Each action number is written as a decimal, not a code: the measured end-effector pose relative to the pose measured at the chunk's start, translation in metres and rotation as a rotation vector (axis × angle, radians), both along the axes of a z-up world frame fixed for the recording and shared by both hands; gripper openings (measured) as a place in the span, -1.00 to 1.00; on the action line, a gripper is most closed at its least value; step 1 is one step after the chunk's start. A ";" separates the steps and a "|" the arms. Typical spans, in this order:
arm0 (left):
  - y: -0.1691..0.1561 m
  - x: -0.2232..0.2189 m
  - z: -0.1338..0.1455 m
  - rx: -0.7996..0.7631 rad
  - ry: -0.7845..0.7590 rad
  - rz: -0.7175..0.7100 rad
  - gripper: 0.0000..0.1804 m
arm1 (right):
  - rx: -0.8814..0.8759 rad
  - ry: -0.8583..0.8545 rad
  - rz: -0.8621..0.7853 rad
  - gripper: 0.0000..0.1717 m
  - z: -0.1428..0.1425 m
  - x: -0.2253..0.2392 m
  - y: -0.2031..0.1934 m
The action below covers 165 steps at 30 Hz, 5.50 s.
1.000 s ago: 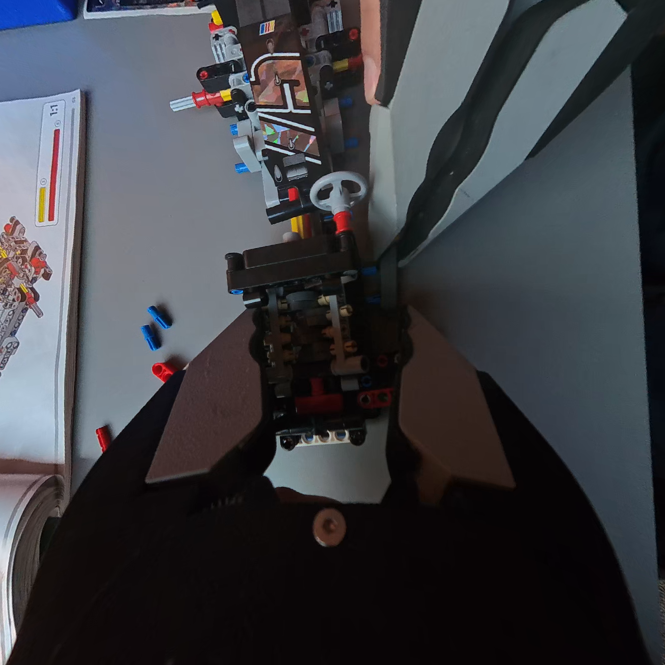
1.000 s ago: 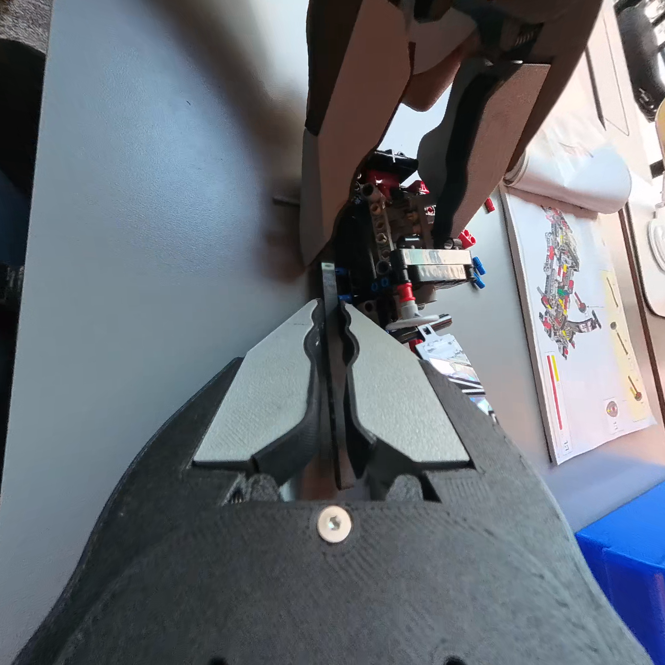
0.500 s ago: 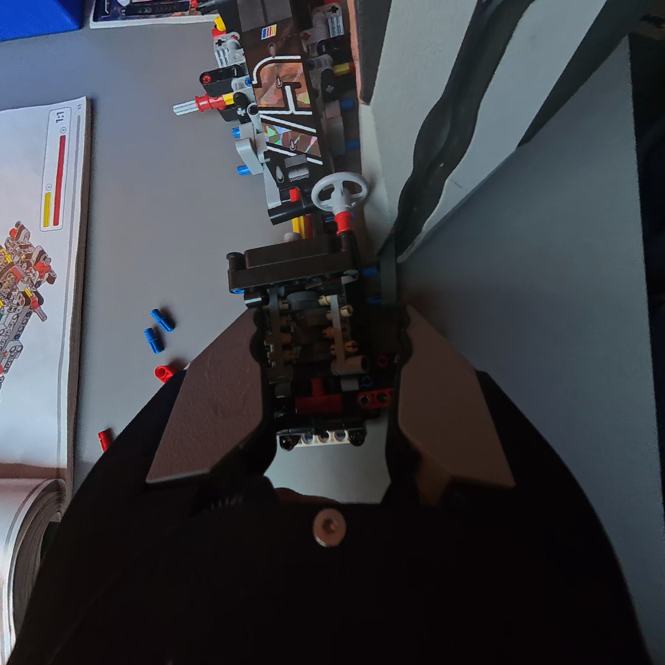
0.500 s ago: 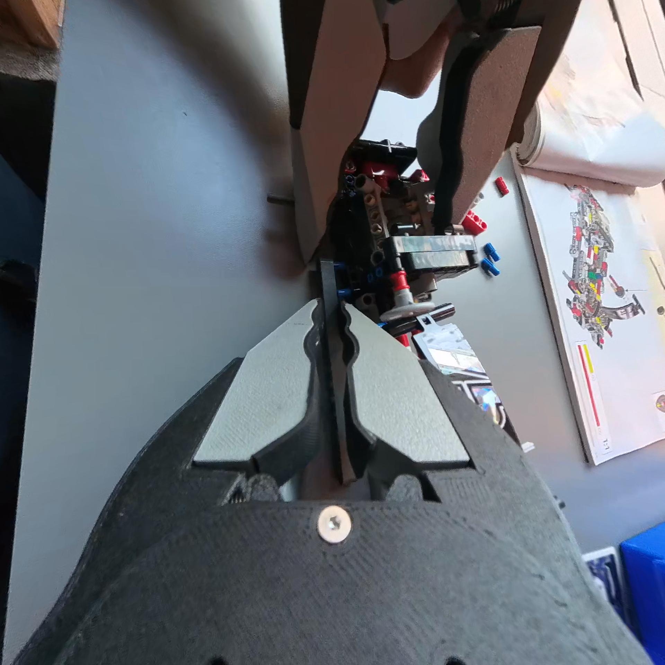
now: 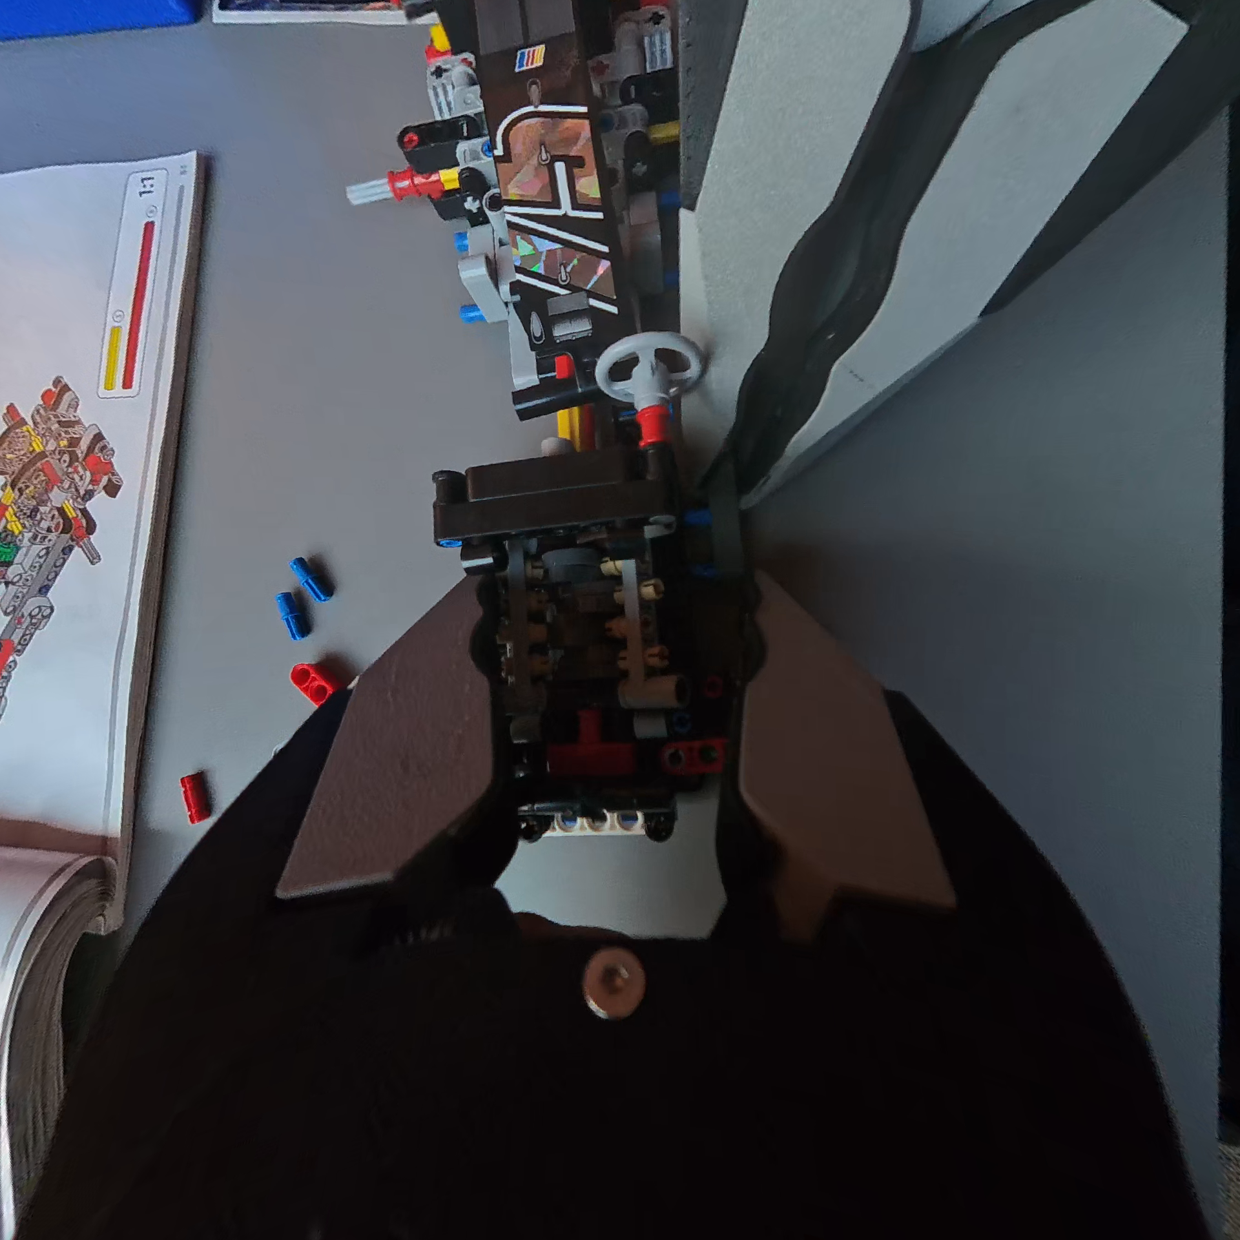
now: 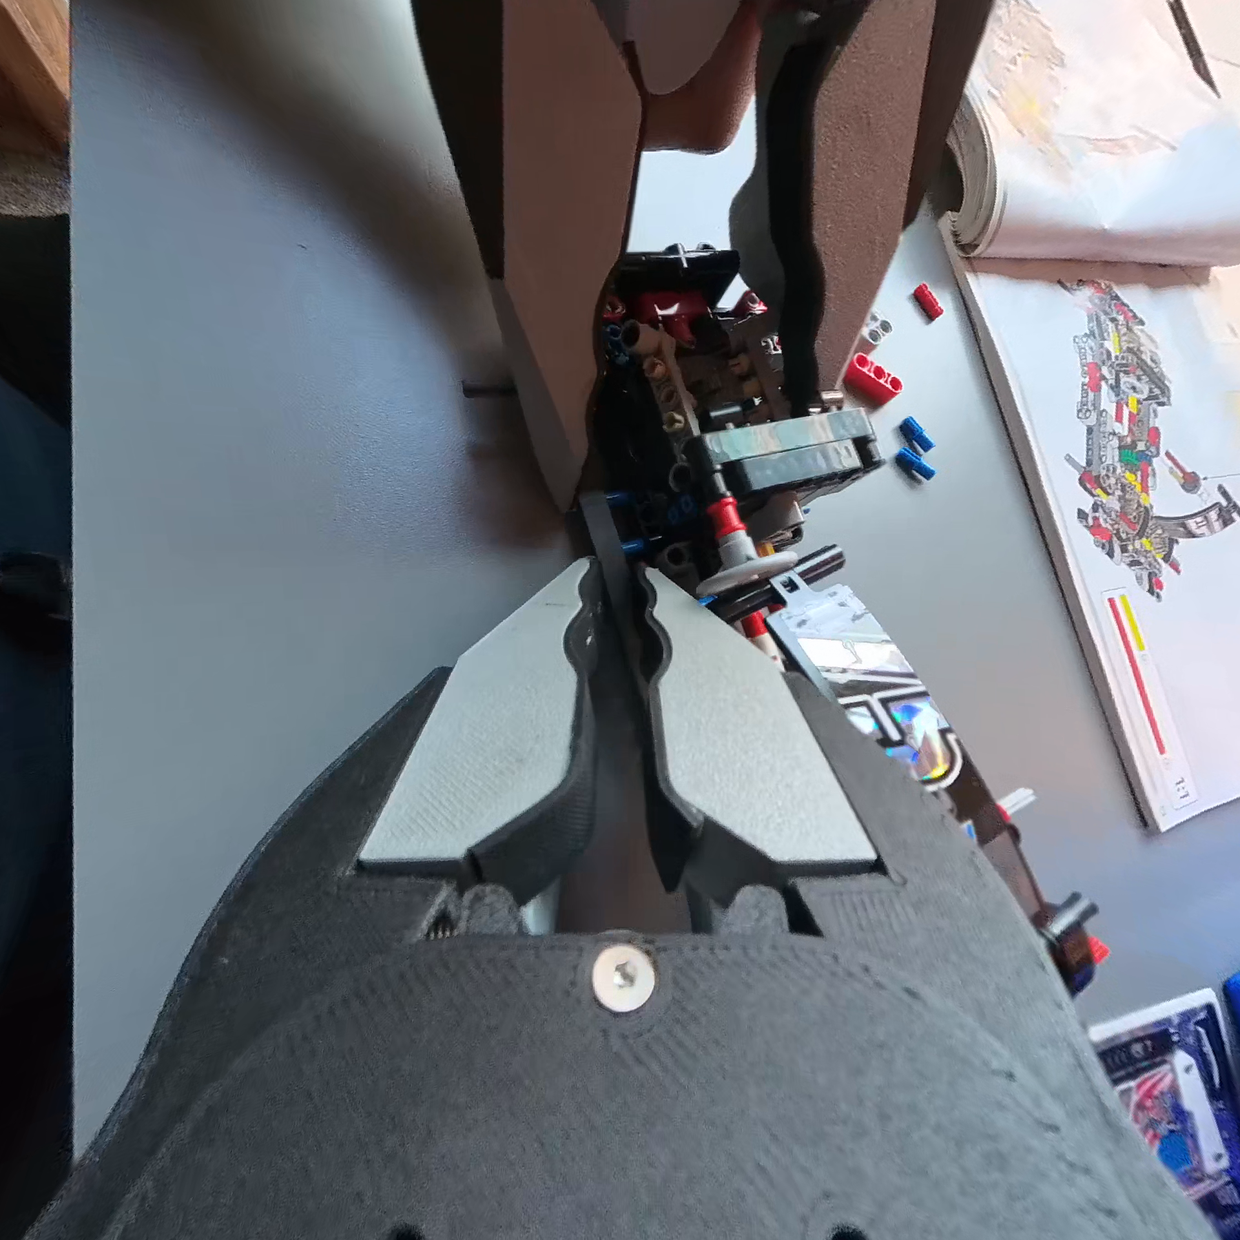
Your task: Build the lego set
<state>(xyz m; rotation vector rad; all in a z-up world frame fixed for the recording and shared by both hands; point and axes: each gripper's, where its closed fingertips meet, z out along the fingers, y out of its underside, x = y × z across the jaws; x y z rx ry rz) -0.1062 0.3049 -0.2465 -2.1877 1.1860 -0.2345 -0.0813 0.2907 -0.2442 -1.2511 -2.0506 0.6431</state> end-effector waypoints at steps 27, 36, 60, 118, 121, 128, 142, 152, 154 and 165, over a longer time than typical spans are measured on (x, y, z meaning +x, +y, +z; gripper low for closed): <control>0.003 0.000 0.007 -0.047 -0.118 0.046 -0.39 | 0.500 0.161 0.247 -0.95 -0.002 -0.006 0.002; 0.005 -0.002 0.011 -0.109 -0.190 0.071 -0.41 | 0.447 0.136 0.153 -0.96 -0.001 -0.008 0.005; 0.006 -0.005 0.010 -0.282 -0.209 -0.017 -0.50 | 0.833 0.170 0.143 -0.91 0.002 -0.012 0.000; 0.002 0.013 0.009 -0.183 -0.227 0.135 -0.51 | -0.163 0.018 -0.643 -1.00 -0.005 0.019 0.003; 0.004 0.012 0.009 -0.166 -0.219 0.150 -0.51 | -0.010 0.013 -0.639 -1.00 -0.006 0.019 0.006; 0.006 0.011 0.008 -0.157 -0.205 0.154 -0.51 | 0.006 0.016 -0.593 -1.00 -0.005 0.014 0.013; 0.008 0.010 0.009 -0.100 -0.191 0.116 -0.50 | -0.167 0.100 -0.743 -0.88 0.005 0.102 0.060; 0.011 0.001 0.076 -0.120 -0.267 0.162 -0.33 | -0.144 0.190 -0.702 -0.78 0.022 0.123 0.076; 0.005 0.022 0.084 -0.050 -0.200 0.170 -0.47 | -0.246 0.178 -0.654 -0.47 0.022 0.128 0.086; 0.020 0.079 0.022 0.143 0.212 0.315 -0.71 | -0.420 -0.056 -0.317 -0.55 -0.003 0.096 0.117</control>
